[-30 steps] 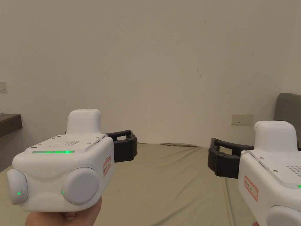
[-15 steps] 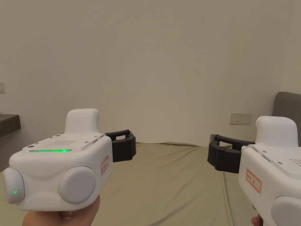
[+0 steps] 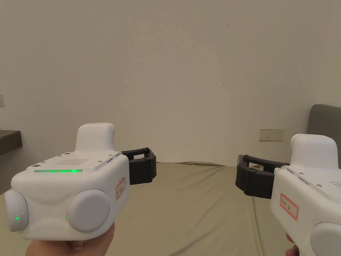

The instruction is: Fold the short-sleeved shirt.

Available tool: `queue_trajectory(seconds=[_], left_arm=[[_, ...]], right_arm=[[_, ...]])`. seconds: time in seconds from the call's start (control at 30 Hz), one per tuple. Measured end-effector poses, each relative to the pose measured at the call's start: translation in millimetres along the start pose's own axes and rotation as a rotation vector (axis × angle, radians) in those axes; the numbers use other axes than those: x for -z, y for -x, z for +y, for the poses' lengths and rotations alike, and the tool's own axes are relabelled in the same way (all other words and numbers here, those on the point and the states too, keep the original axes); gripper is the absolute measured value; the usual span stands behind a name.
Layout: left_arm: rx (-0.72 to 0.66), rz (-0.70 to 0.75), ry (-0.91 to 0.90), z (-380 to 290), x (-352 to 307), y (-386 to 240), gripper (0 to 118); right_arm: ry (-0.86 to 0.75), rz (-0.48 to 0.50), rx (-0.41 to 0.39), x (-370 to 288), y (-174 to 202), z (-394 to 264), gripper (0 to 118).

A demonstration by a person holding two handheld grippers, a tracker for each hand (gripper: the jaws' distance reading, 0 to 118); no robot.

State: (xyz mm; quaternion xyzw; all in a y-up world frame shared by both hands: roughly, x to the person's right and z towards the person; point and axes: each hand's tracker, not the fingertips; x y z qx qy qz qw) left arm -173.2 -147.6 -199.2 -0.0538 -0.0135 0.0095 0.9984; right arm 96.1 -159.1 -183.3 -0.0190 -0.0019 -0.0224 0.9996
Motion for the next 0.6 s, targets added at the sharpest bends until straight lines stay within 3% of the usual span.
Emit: queue_trajectory(seconds=[0.33, 0.43, 0.6], left_arm=[[0.001, -0.002, -0.004, -0.5, -2.0, -0.8, 115], [-0.003, -0.016, 0.000, -2.3, -1.4, -0.9, 115], [0.002, -0.024, 0.018, -6.2, 1.4, -2.3, 115]], right_arm=[[-0.006, 0.023, -0.007, 0.1, -0.5, 0.8, 118], [0.018, -0.012, -0.030, 4.2, 3.3, -1.1, 118], [0.061, 0.008, 0.020, 6.4, -2.7, -1.7, 118]])
